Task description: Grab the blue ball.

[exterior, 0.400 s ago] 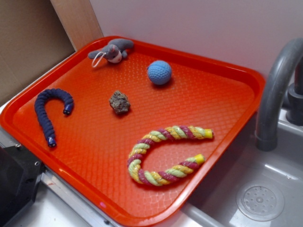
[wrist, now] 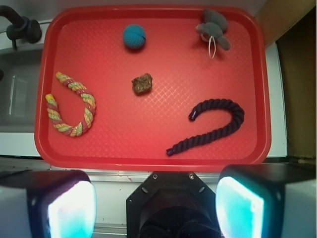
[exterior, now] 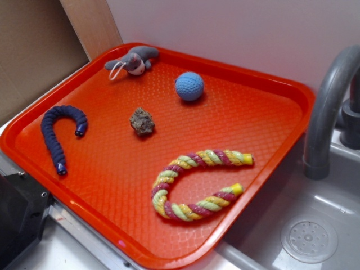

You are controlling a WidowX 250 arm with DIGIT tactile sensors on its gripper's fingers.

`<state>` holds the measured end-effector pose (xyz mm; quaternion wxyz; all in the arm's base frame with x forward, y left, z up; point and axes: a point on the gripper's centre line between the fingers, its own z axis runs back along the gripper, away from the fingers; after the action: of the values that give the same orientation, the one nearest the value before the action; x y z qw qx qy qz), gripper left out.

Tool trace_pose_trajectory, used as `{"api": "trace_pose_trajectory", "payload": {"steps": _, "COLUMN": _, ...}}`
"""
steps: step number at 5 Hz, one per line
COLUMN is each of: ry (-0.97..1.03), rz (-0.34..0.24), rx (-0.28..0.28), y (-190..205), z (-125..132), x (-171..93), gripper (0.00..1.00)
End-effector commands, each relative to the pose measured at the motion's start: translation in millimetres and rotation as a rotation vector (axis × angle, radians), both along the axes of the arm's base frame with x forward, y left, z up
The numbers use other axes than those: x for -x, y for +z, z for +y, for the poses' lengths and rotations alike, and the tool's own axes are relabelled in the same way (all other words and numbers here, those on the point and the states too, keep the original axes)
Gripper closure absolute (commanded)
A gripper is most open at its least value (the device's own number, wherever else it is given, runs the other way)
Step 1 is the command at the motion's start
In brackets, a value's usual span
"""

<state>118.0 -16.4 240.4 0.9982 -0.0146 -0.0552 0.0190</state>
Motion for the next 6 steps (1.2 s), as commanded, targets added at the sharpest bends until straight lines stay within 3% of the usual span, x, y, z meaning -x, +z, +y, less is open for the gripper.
{"api": "trace_pose_trajectory", "payload": {"steps": 1, "ry": -0.108, "rz": -0.080, "rx": -0.157, "y": -45.1, "z": -9.6, "x": -72.7, "gripper": 0.00}}
{"api": "trace_pose_trajectory", "payload": {"steps": 2, "ry": -0.277, "rz": -0.198, "rx": -0.118, "y": -77.7, "z": -23.7, "x": -117.6, "gripper": 0.00}}
{"api": "trace_pose_trajectory", "payload": {"steps": 3, "ry": -0.285, "rz": -0.204, "rx": -0.107, "y": -120.9, "z": -28.2, "x": -158.0, "gripper": 0.00}}
{"api": "trace_pose_trajectory", "payload": {"steps": 4, "ry": -0.288, "rz": -0.194, "rx": -0.089, "y": -138.1, "z": -21.9, "x": -187.2, "gripper": 0.00}}
{"api": "trace_pose_trajectory", "payload": {"steps": 5, "ry": -0.324, "rz": -0.148, "rx": -0.138, "y": -151.0, "z": -28.6, "x": -199.9, "gripper": 0.00}}
{"api": "trace_pose_trajectory", "payload": {"steps": 6, "ry": -0.361, "rz": -0.124, "rx": -0.099, "y": -151.1, "z": -40.7, "x": -212.3, "gripper": 0.00}}
